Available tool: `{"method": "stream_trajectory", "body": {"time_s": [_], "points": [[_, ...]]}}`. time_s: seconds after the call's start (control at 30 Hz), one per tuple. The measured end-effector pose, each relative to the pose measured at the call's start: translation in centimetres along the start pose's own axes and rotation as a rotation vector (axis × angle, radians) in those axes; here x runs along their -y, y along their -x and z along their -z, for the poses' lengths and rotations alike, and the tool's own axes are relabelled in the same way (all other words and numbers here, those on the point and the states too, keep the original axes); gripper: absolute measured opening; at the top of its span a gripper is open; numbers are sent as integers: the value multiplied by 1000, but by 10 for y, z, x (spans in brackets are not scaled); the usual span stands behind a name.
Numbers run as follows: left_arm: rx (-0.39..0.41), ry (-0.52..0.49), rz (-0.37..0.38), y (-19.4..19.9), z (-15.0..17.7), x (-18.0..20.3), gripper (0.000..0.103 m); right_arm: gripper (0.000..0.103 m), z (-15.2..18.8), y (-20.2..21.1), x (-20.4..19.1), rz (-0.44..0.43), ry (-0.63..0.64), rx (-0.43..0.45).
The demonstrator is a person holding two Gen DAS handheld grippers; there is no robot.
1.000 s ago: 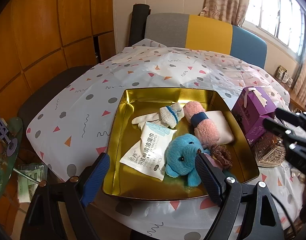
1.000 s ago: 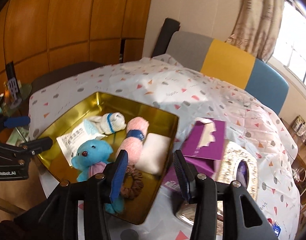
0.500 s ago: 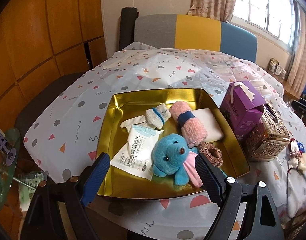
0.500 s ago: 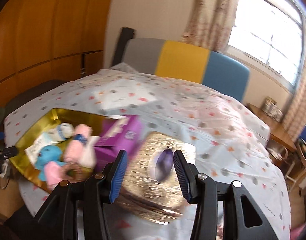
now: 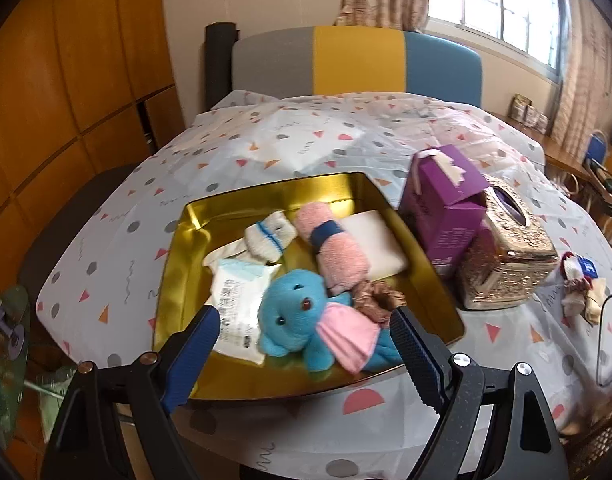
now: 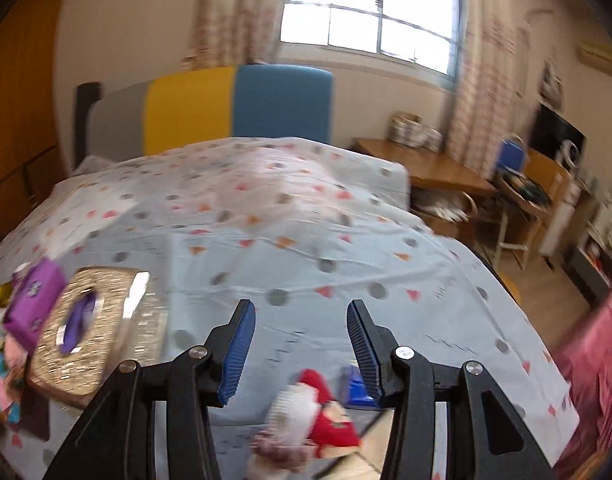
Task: Organize soft objects
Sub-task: 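Reach the left tool to the white mesh sponge with scrunchie and grasp it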
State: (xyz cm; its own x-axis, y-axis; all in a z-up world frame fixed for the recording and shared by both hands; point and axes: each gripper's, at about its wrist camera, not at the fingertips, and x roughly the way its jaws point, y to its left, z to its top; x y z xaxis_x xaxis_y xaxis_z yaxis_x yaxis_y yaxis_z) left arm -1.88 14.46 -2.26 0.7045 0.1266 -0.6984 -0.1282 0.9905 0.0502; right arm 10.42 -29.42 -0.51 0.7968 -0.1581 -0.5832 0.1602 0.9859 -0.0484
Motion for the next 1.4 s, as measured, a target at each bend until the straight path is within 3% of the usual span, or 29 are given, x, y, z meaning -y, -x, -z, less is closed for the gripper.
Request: {"method": "stream_trajectory", "body": {"time_s": [0.23, 0.33, 0.5, 0.63, 0.83, 0.9, 1.13, 1.33, 1.4], "points": [[14, -71, 53, 5, -8, 32, 87, 48, 22, -24, 77, 130, -245, -60], [22, -102, 79, 8, -12, 47, 87, 48, 27, -26, 95, 113, -349, -84], [33, -164, 151, 12, -19, 79, 87, 49, 33, -27, 104, 106, -411, -116], [68, -253, 233, 20, -26, 114, 87, 49, 34, -29, 113, 115, -459, -124], [74, -348, 371, 26, -38, 172, 87, 49, 47, -40, 130, 122, -561, -202], [69, -389, 417, 26, -40, 194, 82, 49, 51, -41, 137, 120, -601, -217], [-60, -492, 556, 1, -35, 276, 60, 49, 53, -41, 141, 86, -637, -224], [-162, -523, 604, -34, -23, 326, 60, 49, 53, -43, 139, 59, -628, -234], [-203, -518, 614, -46, -21, 337, 65, 49, 53, -44, 139, 53, -632, -236]]}}
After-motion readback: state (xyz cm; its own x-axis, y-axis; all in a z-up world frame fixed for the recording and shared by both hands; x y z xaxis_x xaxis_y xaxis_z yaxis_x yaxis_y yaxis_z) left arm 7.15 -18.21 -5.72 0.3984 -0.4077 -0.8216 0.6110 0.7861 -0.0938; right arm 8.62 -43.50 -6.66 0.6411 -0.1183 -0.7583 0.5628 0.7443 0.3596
